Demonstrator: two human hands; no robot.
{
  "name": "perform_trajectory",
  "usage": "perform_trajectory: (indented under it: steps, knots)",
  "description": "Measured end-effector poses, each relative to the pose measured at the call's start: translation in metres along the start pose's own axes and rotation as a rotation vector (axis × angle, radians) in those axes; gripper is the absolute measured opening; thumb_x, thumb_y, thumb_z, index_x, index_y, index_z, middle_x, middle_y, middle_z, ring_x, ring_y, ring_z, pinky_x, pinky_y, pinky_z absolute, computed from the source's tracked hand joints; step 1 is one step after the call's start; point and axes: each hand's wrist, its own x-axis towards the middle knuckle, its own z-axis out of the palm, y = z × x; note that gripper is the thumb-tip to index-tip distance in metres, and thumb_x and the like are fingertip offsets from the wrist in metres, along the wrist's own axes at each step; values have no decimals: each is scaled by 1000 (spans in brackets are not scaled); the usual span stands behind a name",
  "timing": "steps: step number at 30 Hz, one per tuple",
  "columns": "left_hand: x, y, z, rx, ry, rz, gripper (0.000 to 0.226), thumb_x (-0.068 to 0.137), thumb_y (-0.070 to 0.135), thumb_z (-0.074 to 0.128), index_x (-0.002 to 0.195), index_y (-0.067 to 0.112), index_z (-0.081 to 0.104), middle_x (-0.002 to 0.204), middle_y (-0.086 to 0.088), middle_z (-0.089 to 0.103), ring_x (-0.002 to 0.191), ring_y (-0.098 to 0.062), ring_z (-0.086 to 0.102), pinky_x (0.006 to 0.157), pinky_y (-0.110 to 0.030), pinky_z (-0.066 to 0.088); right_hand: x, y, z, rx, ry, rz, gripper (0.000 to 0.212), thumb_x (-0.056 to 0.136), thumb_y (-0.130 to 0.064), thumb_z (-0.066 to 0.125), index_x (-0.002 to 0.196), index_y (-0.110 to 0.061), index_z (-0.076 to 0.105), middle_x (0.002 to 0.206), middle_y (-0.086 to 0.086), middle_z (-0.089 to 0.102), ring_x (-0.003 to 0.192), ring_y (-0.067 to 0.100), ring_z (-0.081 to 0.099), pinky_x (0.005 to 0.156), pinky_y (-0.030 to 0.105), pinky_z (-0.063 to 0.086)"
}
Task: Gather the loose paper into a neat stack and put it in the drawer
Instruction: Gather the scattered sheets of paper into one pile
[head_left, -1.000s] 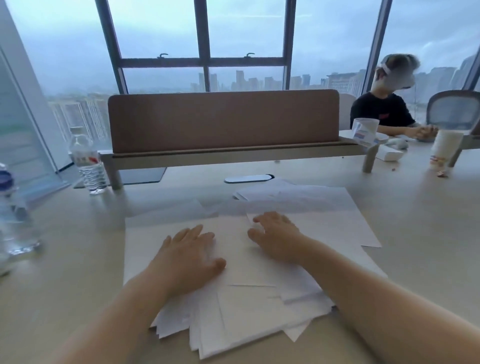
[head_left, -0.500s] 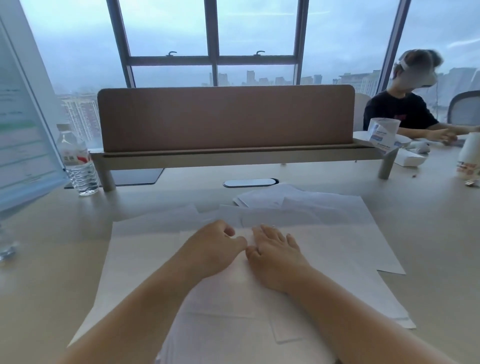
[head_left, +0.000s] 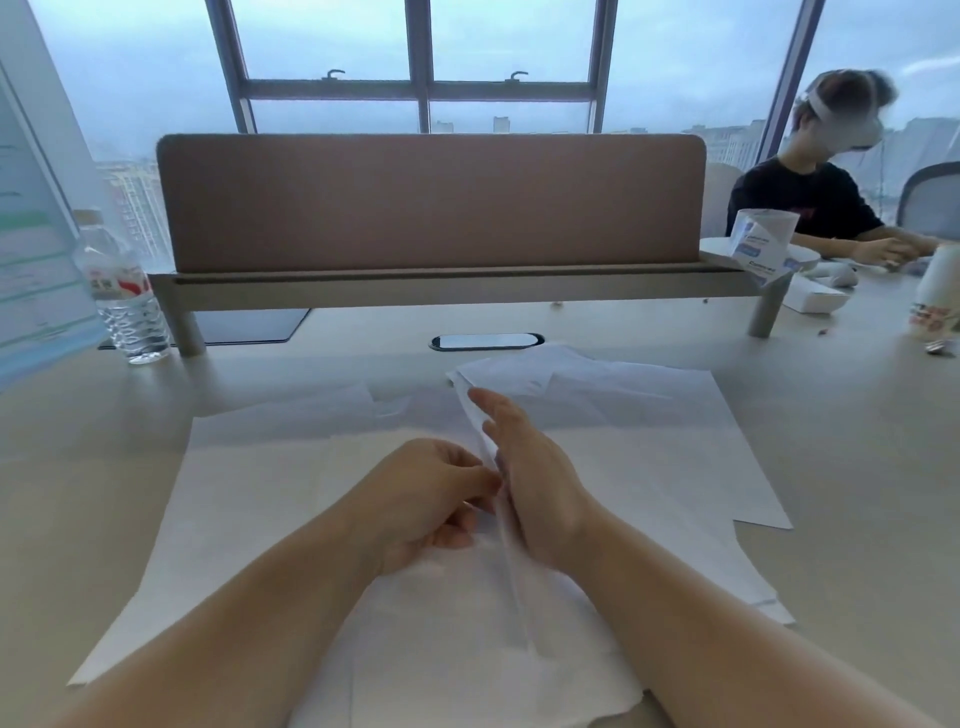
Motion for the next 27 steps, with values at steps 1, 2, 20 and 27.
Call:
perform_trajectory:
  steps: [1, 2, 20, 27]
  knots:
    - [-1, 0, 2, 24, 25, 19, 15, 95, 3, 64, 81, 6, 69, 76, -14, 70, 46, -14, 48, 51, -26, 40, 1, 0, -3, -11, 8, -41, 41, 107, -48, 39, 145, -40, 52, 139, -27, 49, 133, -1, 45, 101, 25, 43]
    - [-3, -1, 3, 56, 55, 41, 17, 93, 3, 64, 77, 7, 68, 74, -15, 69, 45, -15, 48, 49, -24, 38, 3, -1, -6, -70, 38, -95, 40, 107, -46, 40, 144, -40, 53, 141, -26, 51, 136, -1, 46, 107, 27, 41]
    - [13, -9, -70, 286, 510, 308, 23, 91, 29, 78, 83, 7, 76, 79, -8, 78, 73, -33, 75, 71, -45, 60, 19, -6, -48, -478, 439, -29, 62, 93, -18, 67, 149, -27, 44, 136, -10, 57, 103, 13, 59, 68, 20, 44]
    - [8, -8, -73, 32, 580, 348, 26, 90, 41, 79, 91, 15, 78, 82, 4, 81, 72, -18, 77, 67, -35, 62, 24, -2, -54, -376, 398, -14, 25, 72, -31, 77, 95, -22, 75, 88, -1, 80, 84, 28, 76, 83, 54, 62]
